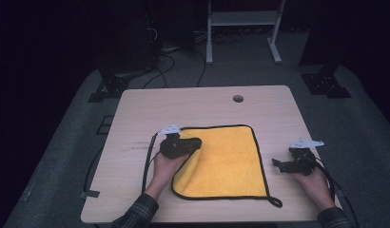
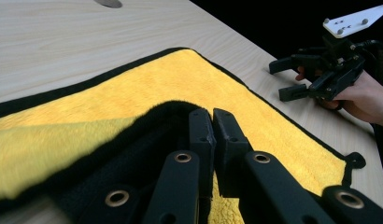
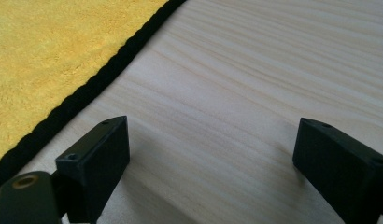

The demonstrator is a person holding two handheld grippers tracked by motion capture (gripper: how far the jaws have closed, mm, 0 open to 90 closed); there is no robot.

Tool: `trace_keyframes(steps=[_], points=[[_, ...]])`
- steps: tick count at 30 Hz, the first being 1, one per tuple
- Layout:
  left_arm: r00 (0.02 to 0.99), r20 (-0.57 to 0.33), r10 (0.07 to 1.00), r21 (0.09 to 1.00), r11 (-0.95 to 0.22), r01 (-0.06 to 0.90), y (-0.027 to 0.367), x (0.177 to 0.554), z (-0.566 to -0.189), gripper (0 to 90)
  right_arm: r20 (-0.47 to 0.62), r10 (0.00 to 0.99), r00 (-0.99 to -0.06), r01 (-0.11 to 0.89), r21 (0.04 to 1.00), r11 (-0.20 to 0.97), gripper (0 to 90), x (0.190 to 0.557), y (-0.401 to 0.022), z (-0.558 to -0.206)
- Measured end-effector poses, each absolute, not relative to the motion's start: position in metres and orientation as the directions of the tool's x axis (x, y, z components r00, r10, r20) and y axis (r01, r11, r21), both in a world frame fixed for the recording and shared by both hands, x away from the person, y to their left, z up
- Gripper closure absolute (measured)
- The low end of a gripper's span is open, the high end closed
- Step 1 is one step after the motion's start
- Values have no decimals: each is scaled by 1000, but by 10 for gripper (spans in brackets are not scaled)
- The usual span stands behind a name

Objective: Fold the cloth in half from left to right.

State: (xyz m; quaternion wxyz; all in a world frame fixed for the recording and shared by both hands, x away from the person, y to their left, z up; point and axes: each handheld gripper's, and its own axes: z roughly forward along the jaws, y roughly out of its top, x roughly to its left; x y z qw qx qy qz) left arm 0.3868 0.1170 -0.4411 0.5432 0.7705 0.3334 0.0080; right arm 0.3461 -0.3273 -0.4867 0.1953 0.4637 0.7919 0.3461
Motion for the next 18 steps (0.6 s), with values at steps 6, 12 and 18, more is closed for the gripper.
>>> trace_keyframes(steps=[6, 12, 18], points=[[792, -354, 498, 840, -203, 503, 102, 391, -442, 867, 12, 870, -494, 599, 729, 330, 99, 346, -327, -487], [799, -371, 473, 839, -197, 507, 86, 396, -442, 868, 12, 870, -493, 599, 729, 330, 99, 346, -327, -487], [805, -379, 455, 833, -210, 511, 71, 400, -444, 871, 12, 870, -494, 600, 729, 331, 99, 346, -327, -487]])
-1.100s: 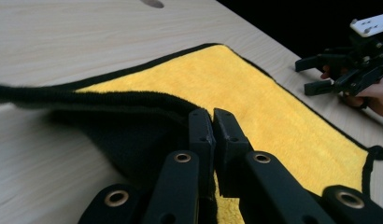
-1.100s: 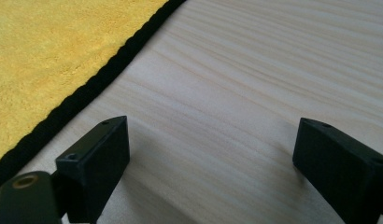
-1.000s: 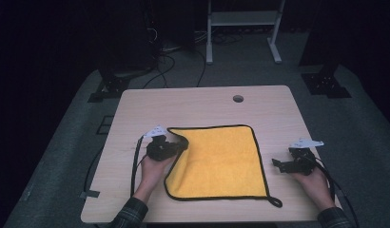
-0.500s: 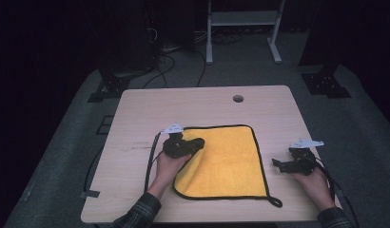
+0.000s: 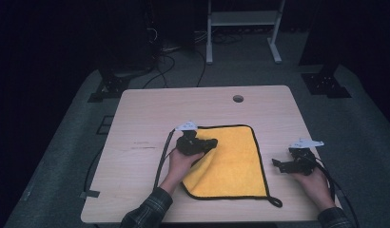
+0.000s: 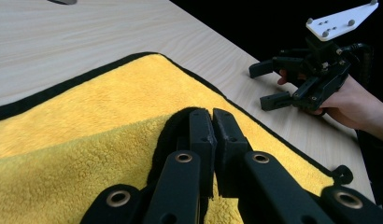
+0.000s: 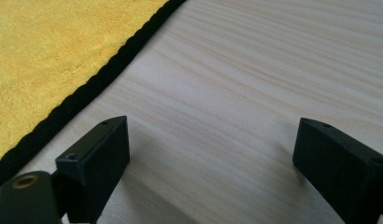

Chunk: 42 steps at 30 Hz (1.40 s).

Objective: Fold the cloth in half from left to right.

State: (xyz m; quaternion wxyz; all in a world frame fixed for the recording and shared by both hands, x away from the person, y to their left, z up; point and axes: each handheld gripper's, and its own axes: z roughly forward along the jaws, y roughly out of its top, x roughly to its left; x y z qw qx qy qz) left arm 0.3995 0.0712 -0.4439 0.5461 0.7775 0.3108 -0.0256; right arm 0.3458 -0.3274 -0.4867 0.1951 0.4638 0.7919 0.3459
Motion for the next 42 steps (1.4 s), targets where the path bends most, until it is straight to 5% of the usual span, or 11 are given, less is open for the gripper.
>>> trace_keyframes(steps=[29, 42], points=[[820, -426, 382, 815, -232, 532, -14, 419, -450, 872, 11, 869, -495, 599, 729, 332, 99, 345, -328, -487], [820, -420, 390, 768, -328, 550, -59, 428, -467, 871, 11, 869, -495, 598, 729, 332, 99, 345, -328, -487]])
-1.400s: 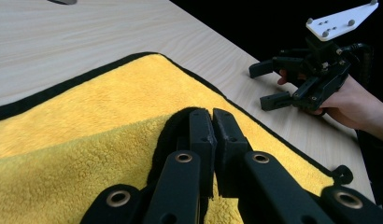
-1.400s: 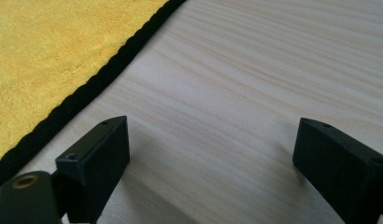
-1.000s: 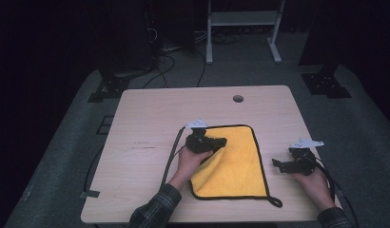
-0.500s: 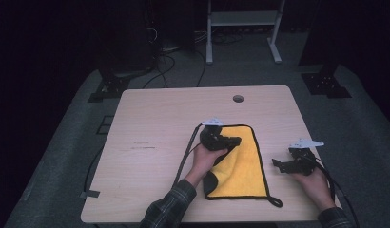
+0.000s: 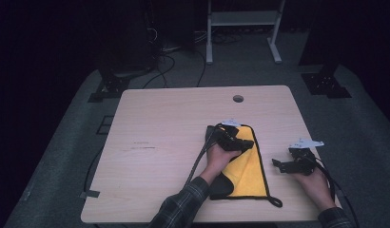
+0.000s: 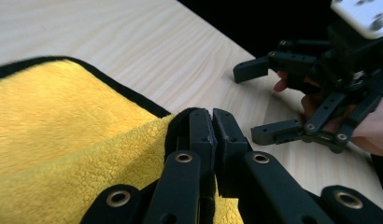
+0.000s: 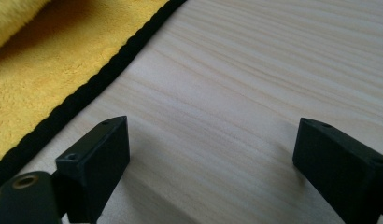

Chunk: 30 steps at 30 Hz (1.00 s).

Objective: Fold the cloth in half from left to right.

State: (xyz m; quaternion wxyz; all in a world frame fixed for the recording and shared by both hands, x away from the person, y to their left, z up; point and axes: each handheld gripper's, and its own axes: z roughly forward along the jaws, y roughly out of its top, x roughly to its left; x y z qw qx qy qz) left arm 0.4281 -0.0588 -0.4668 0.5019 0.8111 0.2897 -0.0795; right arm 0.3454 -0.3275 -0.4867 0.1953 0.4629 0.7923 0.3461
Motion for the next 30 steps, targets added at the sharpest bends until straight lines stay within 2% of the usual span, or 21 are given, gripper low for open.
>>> trace_keyframes(steps=[14, 23, 30], points=[[819, -382, 429, 711, -430, 557, -82, 434, -477, 859, 11, 868, -496, 598, 729, 333, 99, 345, -328, -487], [847, -354, 396, 776, -381, 502, -58, 425, -446, 706, 10, 867, -498, 597, 729, 334, 99, 345, -328, -487], [837, -230, 497, 806, -384, 449, 0, 408, -431, 543, 13, 868, -496, 598, 730, 332, 100, 345, -328, -487]])
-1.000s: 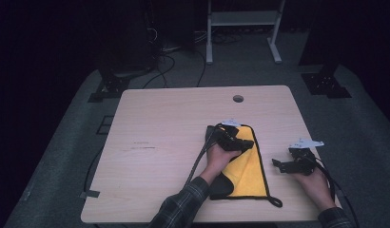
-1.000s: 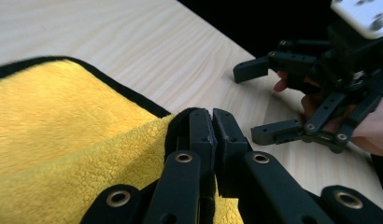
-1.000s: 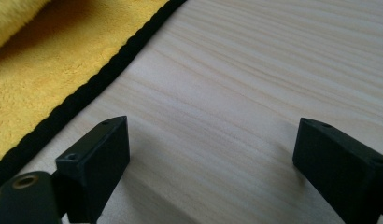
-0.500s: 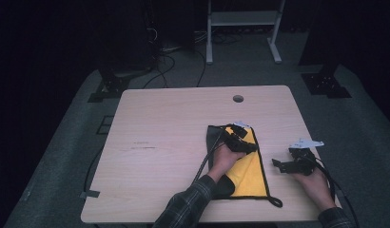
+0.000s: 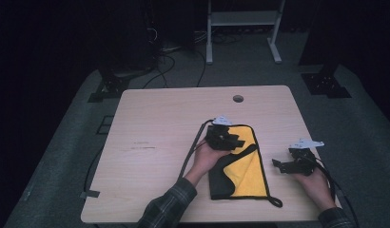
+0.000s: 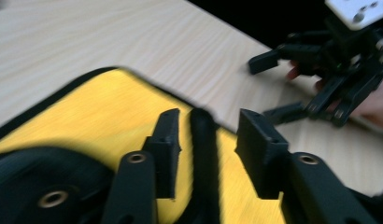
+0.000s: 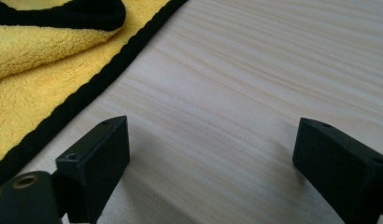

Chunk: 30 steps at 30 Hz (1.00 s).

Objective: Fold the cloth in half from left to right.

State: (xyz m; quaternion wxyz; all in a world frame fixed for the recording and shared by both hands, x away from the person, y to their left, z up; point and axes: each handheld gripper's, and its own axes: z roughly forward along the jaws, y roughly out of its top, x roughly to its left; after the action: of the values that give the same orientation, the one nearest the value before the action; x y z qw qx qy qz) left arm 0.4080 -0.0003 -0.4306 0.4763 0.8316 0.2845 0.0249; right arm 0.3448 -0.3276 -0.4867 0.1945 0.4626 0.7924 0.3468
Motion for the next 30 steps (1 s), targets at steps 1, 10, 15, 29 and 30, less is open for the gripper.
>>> trace_keyframes(steps=[1, 10, 15, 29, 30], points=[[830, -219, 513, 805, -385, 450, 6, 406, -431, 515, 11, 867, -498, 598, 729, 334, 100, 345, -328, -487], [742, -163, 651, 755, -401, 518, 60, 394, -457, 402, 12, 868, -496, 597, 730, 331, 100, 344, -328, -487], [736, -145, 661, 739, -423, 525, 62, 393, -465, 384, 11, 870, -493, 599, 729, 331, 100, 344, -329, -487], [750, -74, 658, 724, -482, 494, 51, 378, -474, 610, 12, 873, -488, 600, 730, 326, 100, 343, -330, -487], [754, -77, 653, 721, -486, 494, 50, 378, -473, 659, 12, 873, -488, 601, 730, 326, 100, 343, -330, -487]])
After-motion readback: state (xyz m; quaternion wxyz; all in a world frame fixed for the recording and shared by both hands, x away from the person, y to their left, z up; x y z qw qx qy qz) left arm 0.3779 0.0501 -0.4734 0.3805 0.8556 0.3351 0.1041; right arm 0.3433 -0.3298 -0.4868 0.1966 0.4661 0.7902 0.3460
